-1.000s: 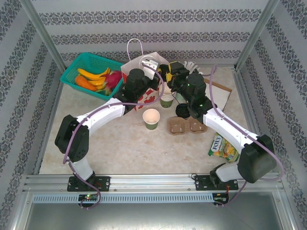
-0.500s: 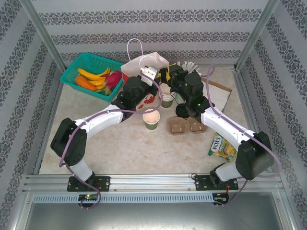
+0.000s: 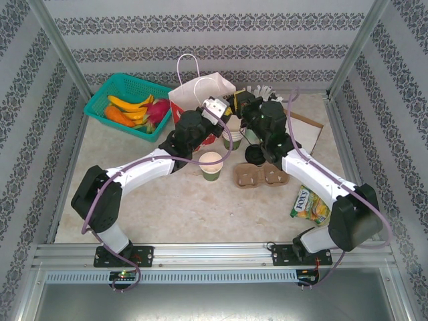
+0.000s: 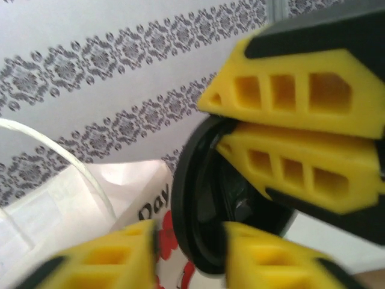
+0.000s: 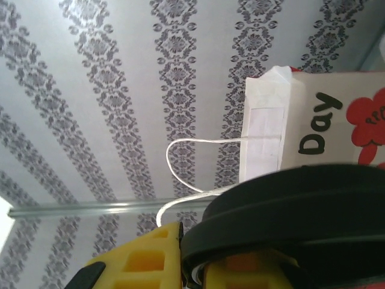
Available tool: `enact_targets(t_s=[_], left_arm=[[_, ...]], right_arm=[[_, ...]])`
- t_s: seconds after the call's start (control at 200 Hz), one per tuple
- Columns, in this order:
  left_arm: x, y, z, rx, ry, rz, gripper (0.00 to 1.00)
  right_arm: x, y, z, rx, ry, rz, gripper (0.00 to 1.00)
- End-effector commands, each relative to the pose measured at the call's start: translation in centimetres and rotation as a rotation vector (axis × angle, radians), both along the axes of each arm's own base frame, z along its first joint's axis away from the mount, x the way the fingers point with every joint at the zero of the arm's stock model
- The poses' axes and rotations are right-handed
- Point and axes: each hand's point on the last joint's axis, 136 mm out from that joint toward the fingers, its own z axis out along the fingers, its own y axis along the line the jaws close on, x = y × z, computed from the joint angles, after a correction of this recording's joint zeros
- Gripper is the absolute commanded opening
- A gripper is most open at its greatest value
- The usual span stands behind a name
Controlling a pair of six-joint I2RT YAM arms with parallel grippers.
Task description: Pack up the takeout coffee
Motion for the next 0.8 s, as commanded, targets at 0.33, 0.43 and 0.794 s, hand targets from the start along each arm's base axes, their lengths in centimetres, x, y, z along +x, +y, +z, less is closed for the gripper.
enact_targets(t_s=[0.33,0.43,0.794], left_arm=[[-5.0,2.5,2.2,-0.334,0.407,-0.252,1.0],[-4.4,4.2,2.1,-0.394,0.482,-0.221,1.0],[-5.9,6.7,4.6,-0.567,0.667,-0.509,1.0]], right_arm=[[-7.8,2.8,5.6,-0.726,-0.586,0.599,0.0],[-9.6,2.4,4.3,-0.865,-0.637,0.67,0.0],[-18.4,2.8,4.7,-0.84,-0.916,0.997,0.0]])
